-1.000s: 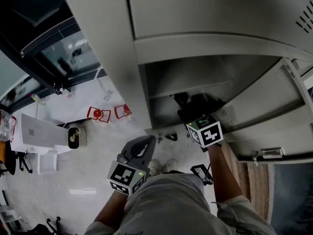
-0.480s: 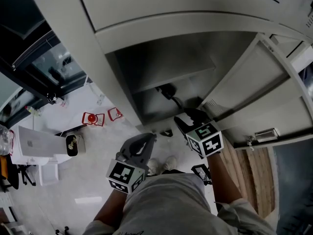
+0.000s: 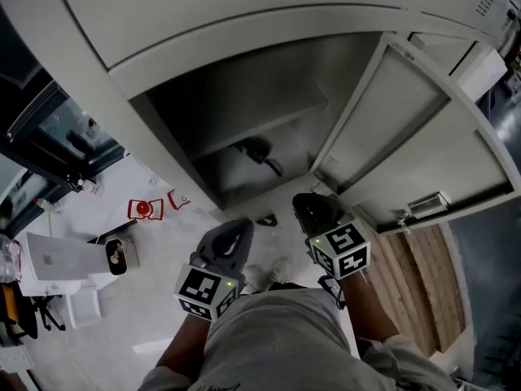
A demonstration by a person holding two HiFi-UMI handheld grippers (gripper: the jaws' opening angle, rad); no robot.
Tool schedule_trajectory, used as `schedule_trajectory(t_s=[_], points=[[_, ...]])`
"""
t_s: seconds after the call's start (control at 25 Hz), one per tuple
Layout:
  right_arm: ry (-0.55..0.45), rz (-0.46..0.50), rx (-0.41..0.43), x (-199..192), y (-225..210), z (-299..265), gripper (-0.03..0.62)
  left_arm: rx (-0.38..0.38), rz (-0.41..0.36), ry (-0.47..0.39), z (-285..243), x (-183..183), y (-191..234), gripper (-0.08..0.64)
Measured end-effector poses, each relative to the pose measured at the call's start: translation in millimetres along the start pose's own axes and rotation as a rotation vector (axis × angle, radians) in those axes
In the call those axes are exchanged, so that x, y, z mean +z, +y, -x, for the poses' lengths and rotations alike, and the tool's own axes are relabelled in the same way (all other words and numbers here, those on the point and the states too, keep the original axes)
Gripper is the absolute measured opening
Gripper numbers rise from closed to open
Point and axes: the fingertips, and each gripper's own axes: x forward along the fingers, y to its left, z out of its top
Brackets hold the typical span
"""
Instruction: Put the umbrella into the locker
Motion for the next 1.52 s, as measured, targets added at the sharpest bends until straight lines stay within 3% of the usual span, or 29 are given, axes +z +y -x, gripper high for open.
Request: schedule_trajectory(t_s=[0.64,1.52], points=[[-0.052,-0.128,0.041,-18.8,30.8,40.4,0.032,-0.009,-0.063,0.0,-11.4,6.2,-17.9,0.014],[-0.029,-0.121,0.08,-20.0,48.9,45.4,0.028,0.009,-0.04,0.004,-4.0,1.3,-25.4,0.014]])
